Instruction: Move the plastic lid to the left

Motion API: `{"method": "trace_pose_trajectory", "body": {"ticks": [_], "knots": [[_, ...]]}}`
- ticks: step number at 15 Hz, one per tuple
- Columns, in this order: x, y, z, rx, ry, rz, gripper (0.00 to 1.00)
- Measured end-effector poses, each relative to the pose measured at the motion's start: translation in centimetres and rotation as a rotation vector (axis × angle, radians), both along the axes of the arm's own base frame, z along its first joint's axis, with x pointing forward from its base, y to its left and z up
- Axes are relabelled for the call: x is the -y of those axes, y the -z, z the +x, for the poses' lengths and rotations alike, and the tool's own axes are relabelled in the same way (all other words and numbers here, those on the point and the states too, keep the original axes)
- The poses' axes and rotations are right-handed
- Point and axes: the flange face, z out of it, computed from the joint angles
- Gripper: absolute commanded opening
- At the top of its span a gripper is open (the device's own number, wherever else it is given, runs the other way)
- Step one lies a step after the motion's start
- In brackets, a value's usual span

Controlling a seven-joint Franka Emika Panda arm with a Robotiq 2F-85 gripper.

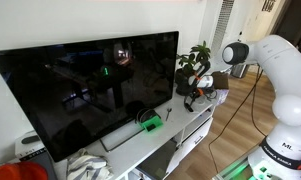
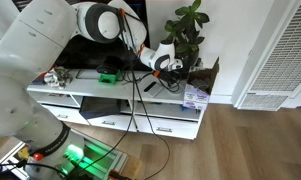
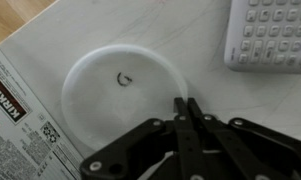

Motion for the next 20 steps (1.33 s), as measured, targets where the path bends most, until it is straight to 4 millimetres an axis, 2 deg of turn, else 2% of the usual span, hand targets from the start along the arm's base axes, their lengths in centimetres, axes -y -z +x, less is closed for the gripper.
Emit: {"method": "trace_pose_trajectory", "body": {"ticks": [3, 6, 8, 15, 18, 20], "knots": [[-0.6, -1.6, 0.3, 0.014, -0.023, 0.005, 0.01], [-1.5, -4.6, 0.1, 0.015, -0.074, 0.015, 0.01], [-2.2, -6.7, -0.8, -0.001, -0.132, 0.025, 0.01], [-6.8, -11.9, -7.7, -0.074, -0.323, 0.057, 0.01], [-9.6, -13.8, -11.1, -0.078, -0.427, 0.065, 0.01], [-11.5, -14.9, -13.7, -0.075, -0.542, 0.072, 0.05]]}}
